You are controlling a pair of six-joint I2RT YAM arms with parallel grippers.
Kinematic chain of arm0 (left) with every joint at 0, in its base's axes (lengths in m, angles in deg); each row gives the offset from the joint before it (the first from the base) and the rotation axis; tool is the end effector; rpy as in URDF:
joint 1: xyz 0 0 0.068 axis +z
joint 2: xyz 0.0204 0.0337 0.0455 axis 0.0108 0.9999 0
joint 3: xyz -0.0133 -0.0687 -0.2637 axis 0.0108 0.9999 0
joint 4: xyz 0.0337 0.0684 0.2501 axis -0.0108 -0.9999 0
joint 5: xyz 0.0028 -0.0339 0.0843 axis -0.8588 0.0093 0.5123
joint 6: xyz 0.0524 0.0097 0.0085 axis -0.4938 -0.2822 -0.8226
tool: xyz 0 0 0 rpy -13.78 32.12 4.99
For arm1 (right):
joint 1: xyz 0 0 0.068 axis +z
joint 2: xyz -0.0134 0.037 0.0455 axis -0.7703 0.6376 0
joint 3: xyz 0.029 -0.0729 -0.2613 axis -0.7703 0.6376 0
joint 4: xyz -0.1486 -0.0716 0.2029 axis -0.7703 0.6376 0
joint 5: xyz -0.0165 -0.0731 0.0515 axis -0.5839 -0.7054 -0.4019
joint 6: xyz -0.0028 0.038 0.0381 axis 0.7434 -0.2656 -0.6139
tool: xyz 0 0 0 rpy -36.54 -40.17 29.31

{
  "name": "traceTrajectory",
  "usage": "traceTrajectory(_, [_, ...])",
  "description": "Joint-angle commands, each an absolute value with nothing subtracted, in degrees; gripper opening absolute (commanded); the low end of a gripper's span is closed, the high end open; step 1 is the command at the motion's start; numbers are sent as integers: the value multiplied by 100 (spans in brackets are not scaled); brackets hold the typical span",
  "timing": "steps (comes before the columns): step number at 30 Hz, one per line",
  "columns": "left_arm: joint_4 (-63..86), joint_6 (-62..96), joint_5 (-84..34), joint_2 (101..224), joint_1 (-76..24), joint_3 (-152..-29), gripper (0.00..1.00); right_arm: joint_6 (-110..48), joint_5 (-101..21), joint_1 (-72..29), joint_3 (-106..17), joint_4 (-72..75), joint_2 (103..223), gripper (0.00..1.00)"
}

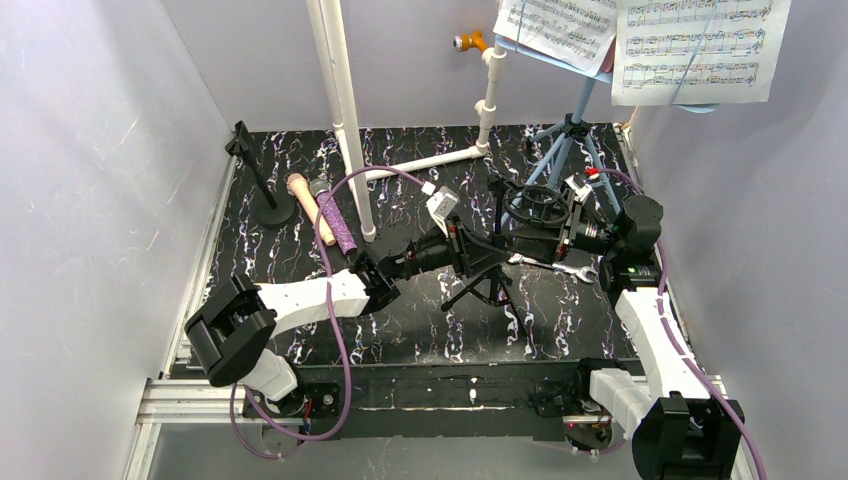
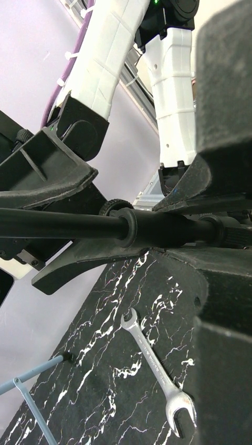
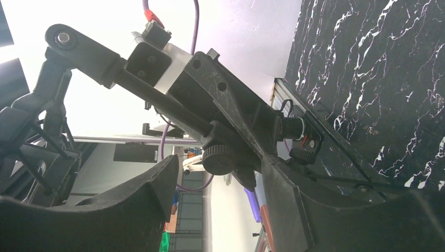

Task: Pack up the instrument practice props
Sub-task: Unscrew the knob on the microphone stand.

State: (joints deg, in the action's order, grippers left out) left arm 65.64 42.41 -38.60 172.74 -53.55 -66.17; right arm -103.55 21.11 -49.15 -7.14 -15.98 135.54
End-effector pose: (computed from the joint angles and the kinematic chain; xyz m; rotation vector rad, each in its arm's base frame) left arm 0.1831 -0.2763 0.3072 0.5767 1.3373 -1.5846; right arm 0.2019 0.0376 0.3198 0.1364 1.9714 1.9164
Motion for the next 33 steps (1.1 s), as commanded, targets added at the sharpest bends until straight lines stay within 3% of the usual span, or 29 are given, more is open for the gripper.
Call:
traceTrajectory(1, [6949,4169,-3853,17184,-5398,-6804,0,-10352,2191,-4870,-946,-1807,13489,65])
traceTrajectory(11, [6933,4204,-3921,17384,-5396,-6956,0,-10273,2158,-4829,-841,-1825,13470,50])
traceTrajectory(14, [6939,4195,-3908,17385,-5396,-6976,0,-10175,2159,-4825,-807,-1801,13470,30])
traceTrajectory(20, [6915,4209,-3886,17364,-5400,-6978,0,-10051,2164,-4821,-716,-2169,13469,1])
traceTrajectory(23, [6913,4464,-3872,17330,-5396,-6983,0,-9554,2151,-4822,-821,-2125,13467,1])
traceTrajectory(28, [6900,5613,-3841,17163,-5382,-6960,0,-6397,1949,-4815,-1704,601,13398,1])
traceTrajectory(33, [6926,6868,-3948,17096,-5328,-6996,0,-4039,1595,-4739,-2413,2227,13188,1])
